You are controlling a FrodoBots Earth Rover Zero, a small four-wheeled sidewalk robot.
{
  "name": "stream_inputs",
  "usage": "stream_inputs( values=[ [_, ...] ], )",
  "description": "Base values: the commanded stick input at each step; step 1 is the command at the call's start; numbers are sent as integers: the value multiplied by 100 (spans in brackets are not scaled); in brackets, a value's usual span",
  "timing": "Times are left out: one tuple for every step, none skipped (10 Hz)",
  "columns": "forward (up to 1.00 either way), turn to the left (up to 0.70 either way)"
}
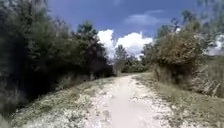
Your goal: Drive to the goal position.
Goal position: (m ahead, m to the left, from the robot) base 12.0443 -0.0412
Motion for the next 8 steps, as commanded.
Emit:
stream_inputs(
  values=[
    [50, -8],
    [50, 0],
    [50, 0],
    [50, 0],
    [50, 0],
    [50, 0],
    [50, 0],
    [50, 0]
  ],
)
